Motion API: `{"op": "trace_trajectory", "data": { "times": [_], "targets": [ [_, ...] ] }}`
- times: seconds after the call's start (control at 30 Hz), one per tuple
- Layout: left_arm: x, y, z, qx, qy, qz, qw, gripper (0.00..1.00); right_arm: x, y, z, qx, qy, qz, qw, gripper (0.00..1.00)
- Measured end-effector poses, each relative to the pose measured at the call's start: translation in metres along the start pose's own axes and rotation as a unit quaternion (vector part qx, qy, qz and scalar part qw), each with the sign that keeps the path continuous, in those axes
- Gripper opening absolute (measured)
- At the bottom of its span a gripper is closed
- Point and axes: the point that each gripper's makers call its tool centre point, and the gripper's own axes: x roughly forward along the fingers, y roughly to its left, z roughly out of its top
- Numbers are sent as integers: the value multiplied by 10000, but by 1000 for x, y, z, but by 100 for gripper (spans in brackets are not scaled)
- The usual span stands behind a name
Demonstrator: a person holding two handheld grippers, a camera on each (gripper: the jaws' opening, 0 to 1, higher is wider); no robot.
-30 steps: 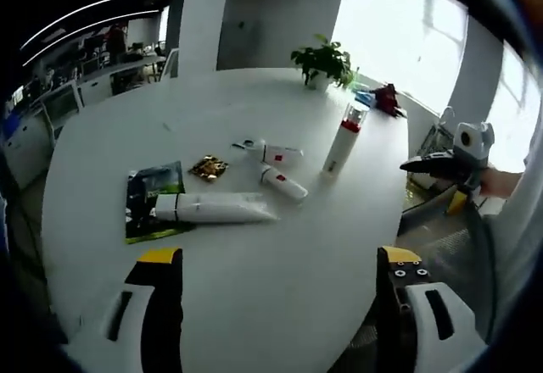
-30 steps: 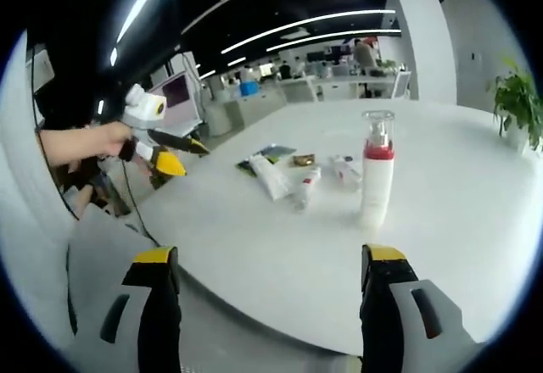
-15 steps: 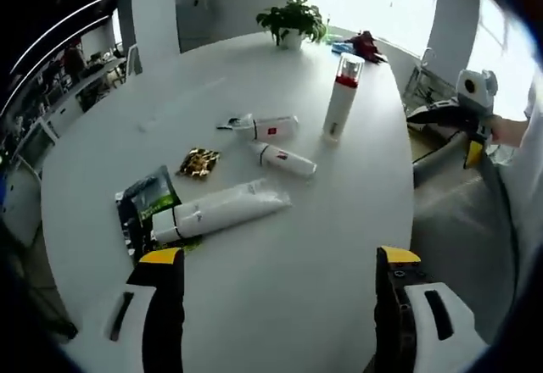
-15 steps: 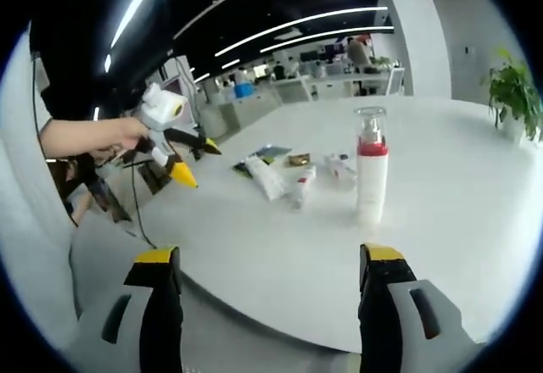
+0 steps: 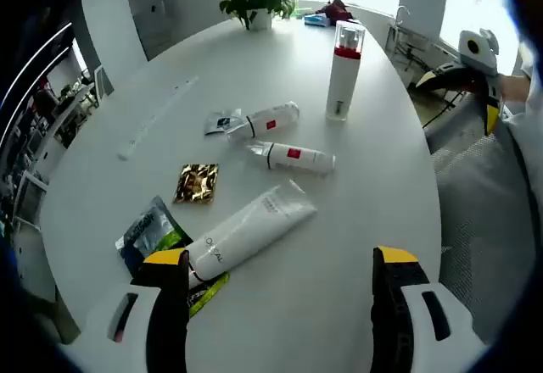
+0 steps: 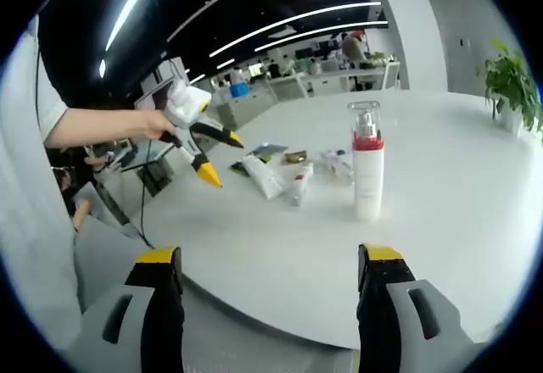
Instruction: Arrange the skincare products in the storage area until every visible bottle or jar stands upright without overlapping.
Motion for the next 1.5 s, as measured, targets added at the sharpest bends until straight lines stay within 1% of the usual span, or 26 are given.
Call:
{"op": "trace_trajectory", "data": {
  "times": [0.13,0.2,0.23,0.33,0.5,0.57,0.6,0.63,0.67,0.7,0.73,0.77,0.83,0.87,0.97,1.1,1.13,1.2,1.23,1.27,1.33,1.4,1.43,1.47,1.5],
  "targets": [
    [11,4,1,217,135,-91,9996,87,0,-1,-1,66,13,-9,10000,84],
    [19,9,-1,321,252,-128,9991,87,1,-2,-1,86,25,-17,10000,84],
    [23,10,-3,429,355,-173,9983,87,1,-3,-1,100,28,-25,9999,85],
    [31,14,-6,663,534,-231,9961,87,1,-3,-1,147,14,-41,9999,84],
    [43,22,-1,780,526,-318,9951,84,1,-5,-2,195,25,-56,9998,84],
    [48,25,-1,885,599,-397,9935,82,1,-5,-2,202,29,-58,9998,84],
    [50,24,-2,1020,696,-499,9911,81,1,-5,-3,207,31,-64,9998,84],
    [52,24,-4,1106,774,-527,9894,80,1,-6,-3,212,37,-74,9997,84],
    [54,23,-10,1182,911,-686,9864,73,1,-6,-3,219,38,-76,9997,84],
    [55,23,-12,1306,981,-725,9839,68,1,-6,-3,232,36,-80,9997,84],
    [55,19,-10,1505,1023,-757,9804,64,1,-6,-3,237,34,-88,9997,84],
    [56,18,-10,1493,1041,-764,9803,62,1,-6,-3,247,30,-95,9996,84],
    [60,18,-11,1483,1051,-796,9801,65,0,-7,-2,268,18,-107,9996,84],
    [61,18,-11,1545,1070,-807,9789,66,0,-7,-2,273,19,-112,9996,84],
    [65,21,-16,1691,1192,-827,9749,61,0,-7,-2,286,14,-121,9995,84],
    [73,31,-17,1852,1268,-817,9710,56,0,-8,-2,309,9,-165,9994,85],
    [73,29,-17,1891,1293,-824,9699,55,0,-9,-2,312,13,-169,9994,85],
    [74,26,-19,2082,1375,-884,9643,55,0,-10,-3,316,12,-172,9994,84],
    [74,24,-17,2056,1376,-942,9643,54,0,-10,-3,318,16,-176,9993,84],
    [76,28,-16,2080,1359,-936,9641,55,0,-10,-3,320,19,-178,9993,84],
    [77,27,-16,2214,1370,-978,9606,56,0,-10,-3,328,23,-188,9993,84],
    [77,24,-16,2217,1425,-1064,9587,55,0,-10,-3,338,24,-189,9992,84],
    [77,21,-18,2186,1479,-1172,9574,53,0,-10,-3,341,27,-191,9992,84],
    [78,25,-16,2184,1453,-1105,9586,52,0,-10,-3,342,32,-191,9992,84],
    [78,27,-16,2203,1445,-1125,9581,51,0,-10,-3,345,36,-193,9992,84]
  ]
}}
